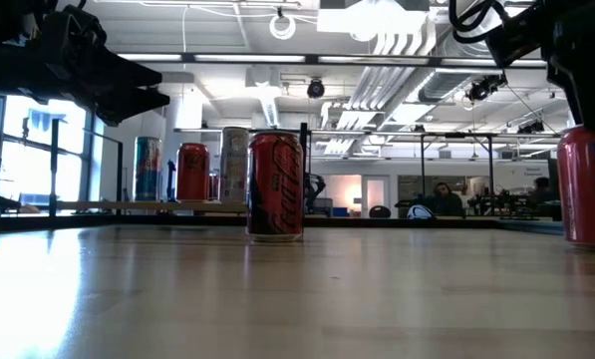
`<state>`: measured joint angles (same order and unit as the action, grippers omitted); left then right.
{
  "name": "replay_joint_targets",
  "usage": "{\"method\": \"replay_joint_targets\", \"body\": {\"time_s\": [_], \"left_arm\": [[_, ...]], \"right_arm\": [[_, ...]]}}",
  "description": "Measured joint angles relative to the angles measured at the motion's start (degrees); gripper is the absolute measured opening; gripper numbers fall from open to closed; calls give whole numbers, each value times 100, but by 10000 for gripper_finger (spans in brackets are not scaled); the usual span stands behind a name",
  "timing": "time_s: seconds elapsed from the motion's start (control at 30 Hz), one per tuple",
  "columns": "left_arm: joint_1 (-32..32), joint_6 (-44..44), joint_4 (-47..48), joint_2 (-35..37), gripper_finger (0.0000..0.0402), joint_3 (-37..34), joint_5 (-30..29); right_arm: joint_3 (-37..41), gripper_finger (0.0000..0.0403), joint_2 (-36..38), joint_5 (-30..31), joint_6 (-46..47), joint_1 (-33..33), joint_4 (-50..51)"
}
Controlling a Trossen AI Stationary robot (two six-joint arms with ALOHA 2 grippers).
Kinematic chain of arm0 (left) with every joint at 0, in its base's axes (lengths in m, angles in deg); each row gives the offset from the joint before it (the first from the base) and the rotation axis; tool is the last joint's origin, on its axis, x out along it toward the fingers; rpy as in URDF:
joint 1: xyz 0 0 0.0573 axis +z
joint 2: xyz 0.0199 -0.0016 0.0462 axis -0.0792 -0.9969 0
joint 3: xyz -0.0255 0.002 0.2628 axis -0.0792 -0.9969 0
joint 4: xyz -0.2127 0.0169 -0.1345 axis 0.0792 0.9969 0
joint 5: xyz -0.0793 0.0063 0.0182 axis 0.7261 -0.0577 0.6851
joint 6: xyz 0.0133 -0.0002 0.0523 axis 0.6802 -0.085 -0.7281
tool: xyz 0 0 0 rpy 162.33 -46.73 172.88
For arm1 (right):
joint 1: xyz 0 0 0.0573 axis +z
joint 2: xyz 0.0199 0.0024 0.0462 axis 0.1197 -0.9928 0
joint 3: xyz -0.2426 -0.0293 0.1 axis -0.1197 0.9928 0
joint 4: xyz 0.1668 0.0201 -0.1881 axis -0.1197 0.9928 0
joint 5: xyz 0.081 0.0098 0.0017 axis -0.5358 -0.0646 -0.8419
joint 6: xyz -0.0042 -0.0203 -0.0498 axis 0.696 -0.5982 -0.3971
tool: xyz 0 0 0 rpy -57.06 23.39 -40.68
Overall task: Place canned beverage on shelf
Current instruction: Put the red soda can aligned with the other red soda can on the shelf
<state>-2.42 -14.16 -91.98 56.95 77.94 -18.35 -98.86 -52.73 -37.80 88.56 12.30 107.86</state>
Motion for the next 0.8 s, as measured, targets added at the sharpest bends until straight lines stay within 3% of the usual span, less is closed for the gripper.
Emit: {"method": "replay_joint_targets", "body": {"time_s": [0.8], "left_arm": [[0,-100,0,0,279,0,-1]], "right_arm": [[-7,282,-268,373,-354,-4,-246]]}}
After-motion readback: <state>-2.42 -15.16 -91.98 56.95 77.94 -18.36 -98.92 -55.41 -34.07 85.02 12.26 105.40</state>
